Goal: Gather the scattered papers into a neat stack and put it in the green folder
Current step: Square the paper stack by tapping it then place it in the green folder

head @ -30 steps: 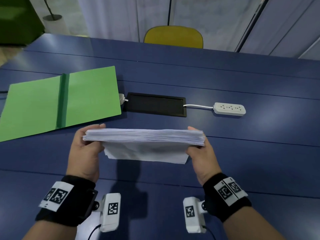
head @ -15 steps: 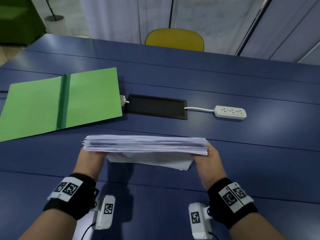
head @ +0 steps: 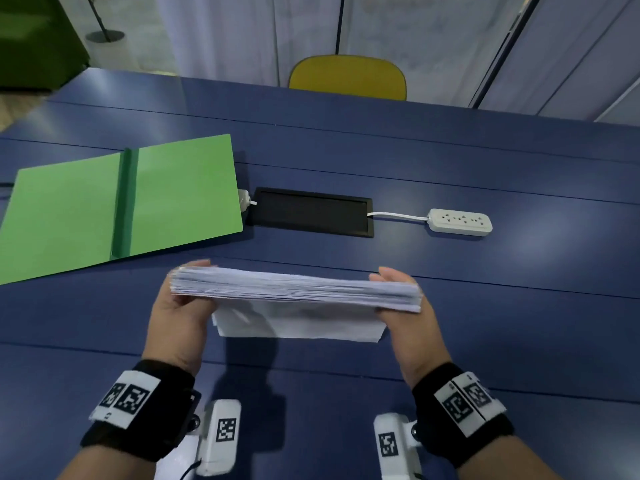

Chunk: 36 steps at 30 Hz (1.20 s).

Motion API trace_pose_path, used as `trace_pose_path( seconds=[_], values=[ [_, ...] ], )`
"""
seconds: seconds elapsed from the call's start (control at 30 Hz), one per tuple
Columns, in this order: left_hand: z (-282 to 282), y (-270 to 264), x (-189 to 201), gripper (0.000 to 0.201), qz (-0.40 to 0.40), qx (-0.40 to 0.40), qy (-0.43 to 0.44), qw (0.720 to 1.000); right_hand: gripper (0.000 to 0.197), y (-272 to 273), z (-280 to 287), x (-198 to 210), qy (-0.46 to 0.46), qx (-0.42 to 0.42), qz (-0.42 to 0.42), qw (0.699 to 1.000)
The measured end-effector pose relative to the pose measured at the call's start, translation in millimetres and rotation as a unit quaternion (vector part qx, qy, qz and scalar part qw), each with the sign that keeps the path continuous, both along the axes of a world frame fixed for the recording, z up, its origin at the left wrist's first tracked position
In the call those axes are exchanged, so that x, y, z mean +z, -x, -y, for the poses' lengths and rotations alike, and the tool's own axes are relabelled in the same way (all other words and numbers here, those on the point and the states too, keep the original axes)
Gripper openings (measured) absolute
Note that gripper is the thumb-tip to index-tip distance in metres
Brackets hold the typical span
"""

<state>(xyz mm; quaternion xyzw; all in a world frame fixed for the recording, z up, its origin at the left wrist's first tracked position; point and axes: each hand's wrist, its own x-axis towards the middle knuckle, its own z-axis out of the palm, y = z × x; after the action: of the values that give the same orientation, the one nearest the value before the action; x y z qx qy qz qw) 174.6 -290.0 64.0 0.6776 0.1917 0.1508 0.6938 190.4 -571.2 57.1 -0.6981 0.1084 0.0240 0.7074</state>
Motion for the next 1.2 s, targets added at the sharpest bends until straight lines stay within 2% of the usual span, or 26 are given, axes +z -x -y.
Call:
trace_pose_path(
  seconds=[0.1, 0.27, 0.4, 0.47, 0.53, 0.6, 0.7, 0.8, 0.87, 1.03, 1.13, 1.2],
  values=[
    [2.4, 2.3, 6.4, 0.057, 0.025, 0.002, -0.003, 1.0, 0.047, -1.1, -0.7, 1.6, -0.026, -0.011, -0.002, 1.0],
    [4.1, 5.5, 11.9, 0.065, 0.044, -0.009, 0.006, 0.999, 0.061, -2.8, -1.2, 3.2, -0.027, -0.011, -0.012, 0.999],
    [3.2, 5.2, 11.1, 0.07, 0.06, -0.001, 0.045, 0.997, 0.051, -6.0, -1.5, 0.4, -0.027, -0.008, 0.004, 1.0],
    [2.6, 1.9, 7.8, 0.067, 0.065, 0.001, 0.074, 0.995, 0.041, -8.2, -1.1, 1.0, -0.006, -0.012, 0.012, 1.0],
    [1.6, -1.4, 5.2, 0.053, 0.061, 0.008, 0.076, 0.995, 0.032, -7.4, -3.6, 3.6, 0.009, 0.003, 0.014, 1.0],
    [3.0, -3.1, 9.8, 0.033, 0.076, 0.009, 0.053, 0.996, 0.038, -5.7, -4.5, 8.9, 0.007, 0.006, 0.016, 1.0],
    [4.8, -0.7, 20.6, 0.039, 0.109, -0.007, 0.006, 0.994, 0.045, -1.7, -2.3, 19.2, -0.021, 0.002, 0.043, 0.999],
    [8.7, 4.5, 29.2, 0.041, 0.146, -0.017, 0.019, 0.989, 0.042, -2.3, 0.9, 27.4, -0.057, -0.002, 0.06, 0.997],
    [14.4, 7.8, 26.4, 0.039, 0.126, -0.032, 0.025, 0.991, 0.045, -3.7, 2.1, 23.9, -0.072, 0.01, 0.032, 0.997],
    [13.4, 4.0, -1.3, 0.053, 0.038, -0.027, 0.068, 0.997, 0.052, -6.7, 5.4, 3.0, -0.041, 0.005, -0.019, 0.999],
    [3.3, -3.4, -20.9, 0.046, -0.042, -0.015, 0.072, 0.996, 0.041, -8.1, 8.8, -11.2, -0.023, -0.013, -0.046, 0.999],
    [0.6, -6.2, -27.2, 0.039, -0.053, -0.005, 0.066, 0.996, 0.04, -9.0, 9.0, -17.5, -0.018, -0.023, -0.054, 0.998]
  ],
)
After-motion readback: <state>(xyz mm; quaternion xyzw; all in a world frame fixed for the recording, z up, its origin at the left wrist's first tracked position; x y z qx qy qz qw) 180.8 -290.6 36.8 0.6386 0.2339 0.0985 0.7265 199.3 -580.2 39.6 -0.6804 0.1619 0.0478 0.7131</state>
